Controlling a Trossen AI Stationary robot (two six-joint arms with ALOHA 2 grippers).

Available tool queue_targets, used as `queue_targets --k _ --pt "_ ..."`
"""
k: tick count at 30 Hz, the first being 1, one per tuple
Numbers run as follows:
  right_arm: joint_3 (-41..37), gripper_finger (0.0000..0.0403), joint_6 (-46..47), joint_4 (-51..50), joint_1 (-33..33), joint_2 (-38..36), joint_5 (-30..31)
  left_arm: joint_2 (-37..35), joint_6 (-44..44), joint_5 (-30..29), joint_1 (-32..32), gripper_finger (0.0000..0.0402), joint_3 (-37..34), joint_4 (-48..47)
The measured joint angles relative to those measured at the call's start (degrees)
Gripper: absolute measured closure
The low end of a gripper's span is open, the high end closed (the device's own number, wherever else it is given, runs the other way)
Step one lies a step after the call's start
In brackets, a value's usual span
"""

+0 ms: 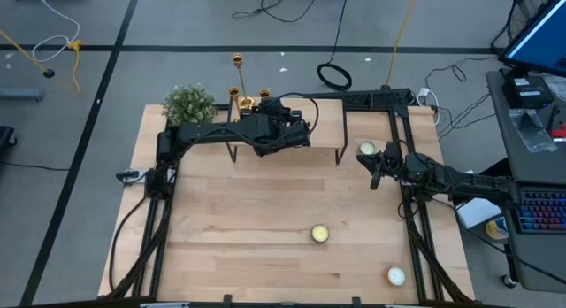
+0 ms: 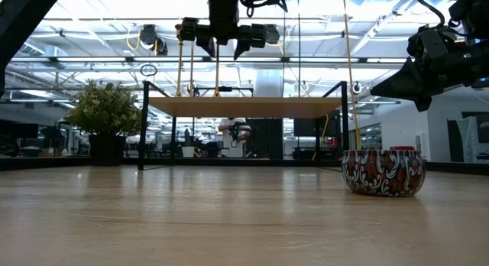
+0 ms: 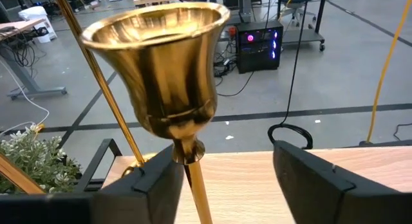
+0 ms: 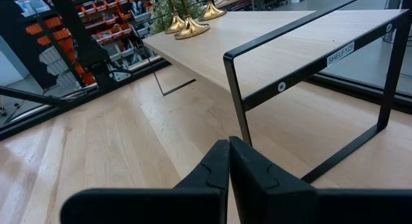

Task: Pick & Place candle stick holders
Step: Put the gold candle holder on the shelf

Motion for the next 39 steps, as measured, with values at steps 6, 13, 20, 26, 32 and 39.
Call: queue_targets --k 6,13,20,26,32,39 --pt "-0.01 0.0399 0.0 0.0 0.0 -0.01 0.0 -0.01 0.0 0.23 -0.18 0.0106 -0.01 0.22" --pt "-0.01 0.0399 0.0 0.01 0.01 -0.02 0.02 -3.03 1.59 0.61 -0.96 0.0086 -0.01 0.95" --pt "0.01 0.0399 -0.01 0.23 0.01 -0.02 0.0 -7.42 2.02 0.84 -2.42 0.0085 -0.01 2.37" --pt "0.0 0.0399 0.0 0.23 0.01 -0.01 -0.01 -11.81 6.52 0.73 -3.73 0.0085 -0.01 9.43" --pt "0.01 0.0399 -0.01 0.43 0.01 0.0 0.01 -17.12 17.09 2.73 -5.66 0.0085 -0.01 24.22" --pt "0.01 0.0399 -0.02 0.43 0.01 0.0 0.02 -18.29 28.39 10.42 -10.75 0.0085 0.04 40.85"
